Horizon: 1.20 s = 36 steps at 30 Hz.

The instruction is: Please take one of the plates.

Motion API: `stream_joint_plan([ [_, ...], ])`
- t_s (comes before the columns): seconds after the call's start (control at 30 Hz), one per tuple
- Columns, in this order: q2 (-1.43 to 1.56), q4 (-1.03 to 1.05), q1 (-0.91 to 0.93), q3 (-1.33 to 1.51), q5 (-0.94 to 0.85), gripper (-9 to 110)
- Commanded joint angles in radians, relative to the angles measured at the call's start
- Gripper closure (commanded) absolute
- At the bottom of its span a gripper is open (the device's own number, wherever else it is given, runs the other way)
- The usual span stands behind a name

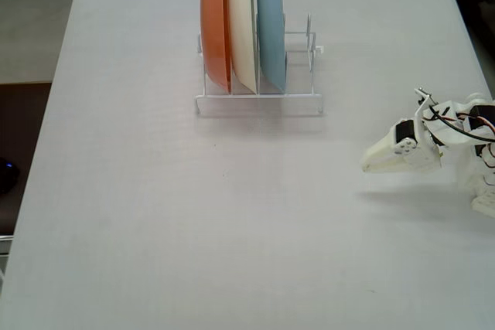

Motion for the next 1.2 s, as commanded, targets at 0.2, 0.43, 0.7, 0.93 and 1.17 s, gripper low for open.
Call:
stream_joint_plan([
  [0.2,0.014,0.014,-0.026,-0.002,0.012,102],
  [0.43,0.014,0.014,-0.026,-0.002,0.015,102],
  [0.7,0.014,0.009,-0.026,-0.002,-0.005,102],
  [0.93,0.014,0.012,-0.026,-0.002,-0.002,102],
  [1.17,0.014,0.014,-0.026,-0.002,-0.002,102],
])
